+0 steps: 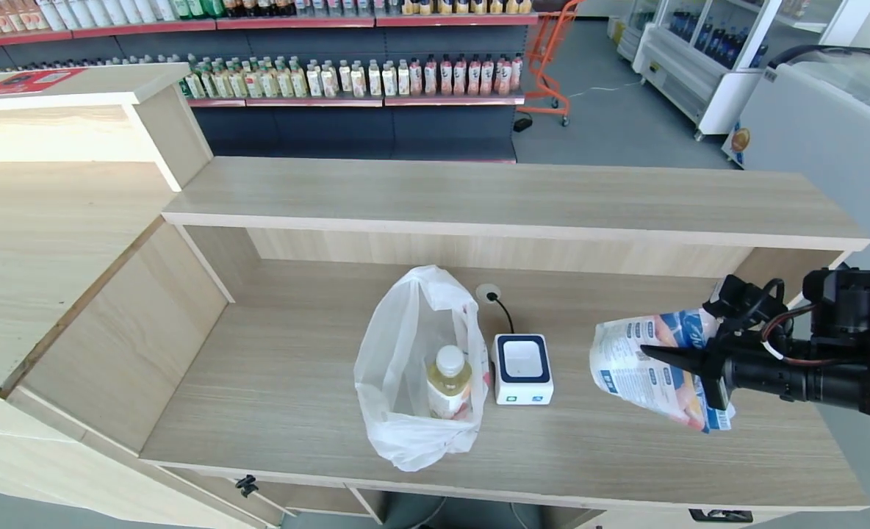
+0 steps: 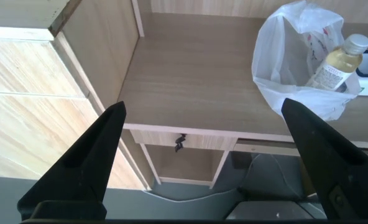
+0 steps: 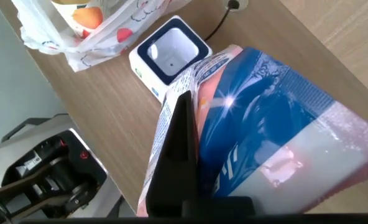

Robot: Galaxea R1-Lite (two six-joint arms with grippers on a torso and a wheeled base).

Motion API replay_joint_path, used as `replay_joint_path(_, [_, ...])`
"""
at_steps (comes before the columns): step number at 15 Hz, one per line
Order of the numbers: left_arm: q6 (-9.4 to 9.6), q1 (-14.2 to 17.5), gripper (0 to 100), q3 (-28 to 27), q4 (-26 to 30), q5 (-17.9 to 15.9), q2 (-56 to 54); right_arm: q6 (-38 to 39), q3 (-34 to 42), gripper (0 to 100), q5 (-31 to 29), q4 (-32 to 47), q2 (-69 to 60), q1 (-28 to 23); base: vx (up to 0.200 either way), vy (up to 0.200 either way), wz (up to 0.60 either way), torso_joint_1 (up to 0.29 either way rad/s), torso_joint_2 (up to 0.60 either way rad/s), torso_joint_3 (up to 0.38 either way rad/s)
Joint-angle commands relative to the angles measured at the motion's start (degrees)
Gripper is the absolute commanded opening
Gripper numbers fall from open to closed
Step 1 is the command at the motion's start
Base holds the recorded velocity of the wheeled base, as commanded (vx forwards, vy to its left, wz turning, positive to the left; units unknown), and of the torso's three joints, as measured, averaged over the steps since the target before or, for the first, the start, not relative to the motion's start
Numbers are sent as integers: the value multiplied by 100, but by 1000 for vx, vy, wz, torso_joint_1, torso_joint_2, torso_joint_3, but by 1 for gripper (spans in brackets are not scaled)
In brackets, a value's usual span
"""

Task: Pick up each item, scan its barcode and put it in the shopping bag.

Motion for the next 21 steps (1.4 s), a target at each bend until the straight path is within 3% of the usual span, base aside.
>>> replay_joint_path(1, [-2, 0, 100, 0, 0, 2, -2, 167, -6, 0, 14, -317, 279, 120, 0, 0, 0, 0, 0, 0])
replay_joint_path(9, [-2, 0, 100, 0, 0, 2, -2, 334, -455, 0, 313, -1863, 1413, 542, 0, 0, 0, 0, 0, 0])
replay_joint_path(15, [-2, 0, 100, 0, 0, 2, -2, -1169, -692, 0, 1104, -2066, 2037, 735, 0, 0, 0, 0, 0, 0])
replay_joint_path(21, [-2, 0, 100, 0, 0, 2, -2, -2057, -1131, 0, 1481, -2066, 2467, 753, 0, 0, 0, 0, 0, 0])
